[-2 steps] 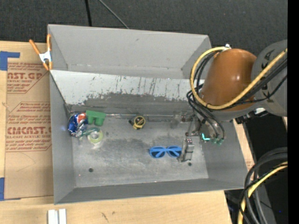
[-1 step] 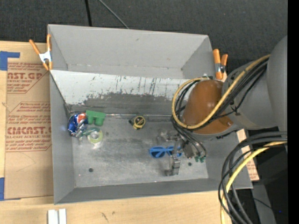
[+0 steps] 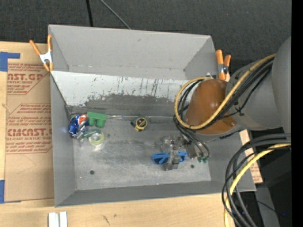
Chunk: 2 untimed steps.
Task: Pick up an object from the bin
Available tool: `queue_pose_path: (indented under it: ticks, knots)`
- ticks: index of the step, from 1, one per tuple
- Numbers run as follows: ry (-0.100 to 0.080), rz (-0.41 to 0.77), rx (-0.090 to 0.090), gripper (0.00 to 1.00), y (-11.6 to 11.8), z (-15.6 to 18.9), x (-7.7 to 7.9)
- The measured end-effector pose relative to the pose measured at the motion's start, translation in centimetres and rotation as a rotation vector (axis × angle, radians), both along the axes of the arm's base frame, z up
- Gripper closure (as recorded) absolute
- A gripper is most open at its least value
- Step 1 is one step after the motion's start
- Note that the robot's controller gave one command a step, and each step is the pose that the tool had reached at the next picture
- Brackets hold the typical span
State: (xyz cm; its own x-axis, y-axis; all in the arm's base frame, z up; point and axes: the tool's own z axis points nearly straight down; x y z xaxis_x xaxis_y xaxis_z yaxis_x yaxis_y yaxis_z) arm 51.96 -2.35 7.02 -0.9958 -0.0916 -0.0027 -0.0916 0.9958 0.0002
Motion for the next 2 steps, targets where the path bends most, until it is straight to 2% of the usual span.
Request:
queue_pose_path:
  ticks: [1, 2]
  knots:
    - [-0.006, -0.024, -0.002, 1.0, -3.39, 16.51, -2.05]
    - [0.0, -0.022, -0.001, 0.0, -3.29, 16.05, -2.13]
